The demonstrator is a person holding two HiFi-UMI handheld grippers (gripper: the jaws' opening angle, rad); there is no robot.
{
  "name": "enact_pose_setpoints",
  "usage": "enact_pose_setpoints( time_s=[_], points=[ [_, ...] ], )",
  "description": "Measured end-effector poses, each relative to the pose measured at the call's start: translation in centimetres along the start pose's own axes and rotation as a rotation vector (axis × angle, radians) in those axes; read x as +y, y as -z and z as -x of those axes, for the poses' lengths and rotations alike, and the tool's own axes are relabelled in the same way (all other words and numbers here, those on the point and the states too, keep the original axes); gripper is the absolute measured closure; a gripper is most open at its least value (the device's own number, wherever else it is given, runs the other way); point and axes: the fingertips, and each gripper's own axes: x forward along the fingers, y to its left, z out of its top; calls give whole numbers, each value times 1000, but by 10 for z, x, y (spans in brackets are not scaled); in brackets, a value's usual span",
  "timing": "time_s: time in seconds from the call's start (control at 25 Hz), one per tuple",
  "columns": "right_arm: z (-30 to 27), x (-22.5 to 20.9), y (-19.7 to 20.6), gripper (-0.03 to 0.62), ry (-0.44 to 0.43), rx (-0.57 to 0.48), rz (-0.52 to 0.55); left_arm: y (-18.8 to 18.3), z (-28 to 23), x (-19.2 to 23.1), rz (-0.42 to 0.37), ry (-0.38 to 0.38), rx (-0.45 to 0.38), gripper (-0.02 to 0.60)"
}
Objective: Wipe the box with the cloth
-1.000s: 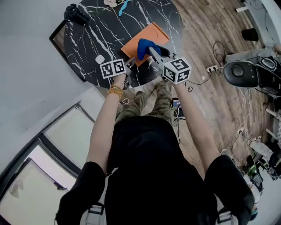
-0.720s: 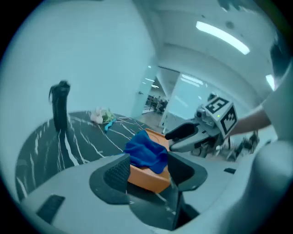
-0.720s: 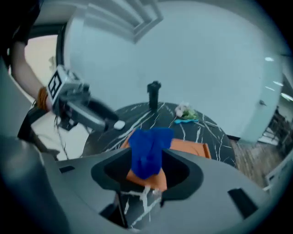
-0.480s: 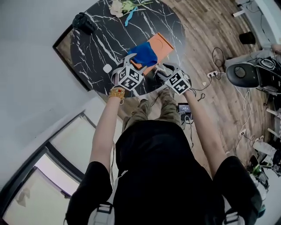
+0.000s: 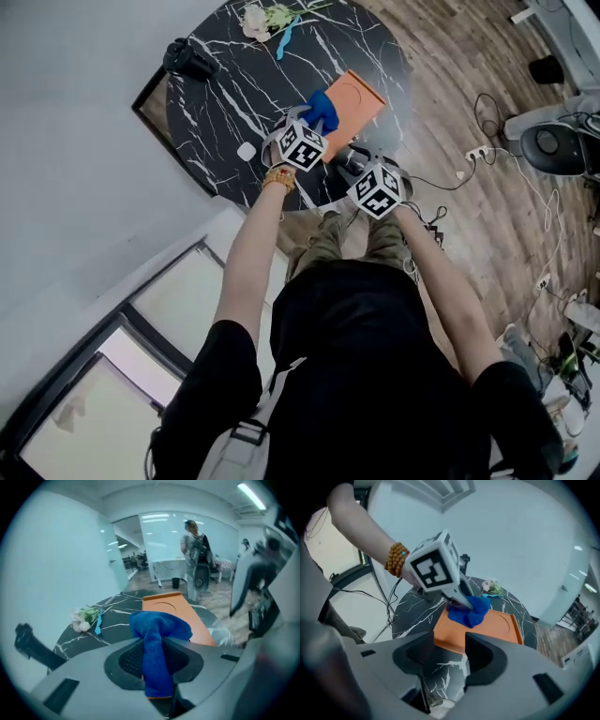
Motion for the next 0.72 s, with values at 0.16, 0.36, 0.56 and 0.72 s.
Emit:
enact_pose_setpoints(
  time_s=[0.16, 0.36, 0.56, 0.72],
  points=[
    [-58, 35, -41, 393, -19, 12, 151, 23, 77, 53, 365, -141, -152, 491],
    [-100, 32, -39, 543, 112, 98, 178, 57, 176, 72, 509, -220, -266, 489],
    [-69, 45, -28, 593, 17, 57, 169, 95, 203, 44, 536, -254, -264, 488],
    [-20, 49, 46, 592, -53, 159, 277, 116, 178, 10, 582, -171, -213, 486]
  ],
)
